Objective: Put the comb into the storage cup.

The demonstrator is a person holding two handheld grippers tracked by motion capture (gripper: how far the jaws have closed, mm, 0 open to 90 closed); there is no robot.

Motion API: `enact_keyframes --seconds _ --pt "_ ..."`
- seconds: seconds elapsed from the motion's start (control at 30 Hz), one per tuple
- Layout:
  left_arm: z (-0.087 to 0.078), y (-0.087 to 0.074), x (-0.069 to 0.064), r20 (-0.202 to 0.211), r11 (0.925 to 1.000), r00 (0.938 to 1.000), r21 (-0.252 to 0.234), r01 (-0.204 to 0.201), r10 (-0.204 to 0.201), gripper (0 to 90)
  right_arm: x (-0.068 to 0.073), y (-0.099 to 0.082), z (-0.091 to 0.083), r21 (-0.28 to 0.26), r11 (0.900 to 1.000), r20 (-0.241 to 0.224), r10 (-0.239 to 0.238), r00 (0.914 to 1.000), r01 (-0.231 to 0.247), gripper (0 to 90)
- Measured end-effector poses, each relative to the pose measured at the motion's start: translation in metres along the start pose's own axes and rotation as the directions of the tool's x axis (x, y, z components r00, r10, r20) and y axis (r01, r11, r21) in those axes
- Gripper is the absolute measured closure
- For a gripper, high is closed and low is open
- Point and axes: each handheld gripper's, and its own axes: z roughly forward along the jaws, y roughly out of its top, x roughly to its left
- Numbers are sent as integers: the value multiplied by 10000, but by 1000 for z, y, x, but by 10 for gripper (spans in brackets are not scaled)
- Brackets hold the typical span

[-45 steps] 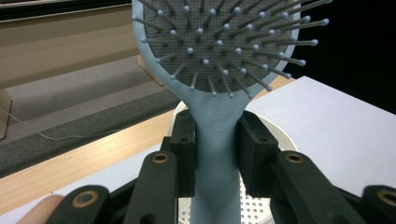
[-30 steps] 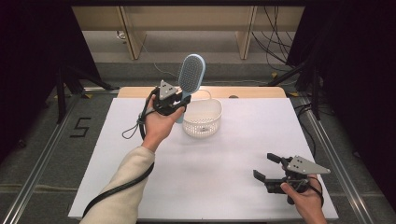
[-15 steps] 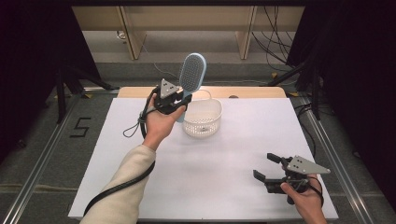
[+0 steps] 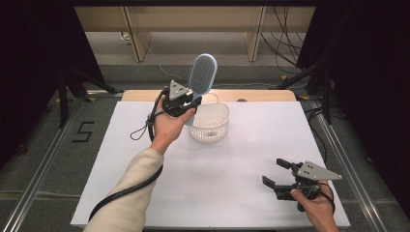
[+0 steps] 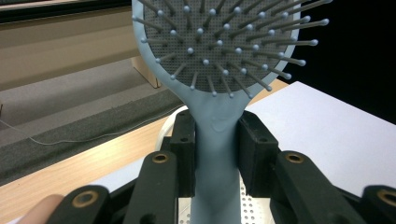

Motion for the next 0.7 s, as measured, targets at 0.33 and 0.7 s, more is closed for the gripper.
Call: enact_keyframes --seconds 0.33,0.7 --pt "3 3 -2 55 10000 10000 -8 -29 29 698 0 0 0 -8 10000 -18 3 10000 -3 155" --pt "4 6 -2 63 10000 10000 -56 -17 17 698 0 0 0 6 10000 -6 -5 10000 5 155"
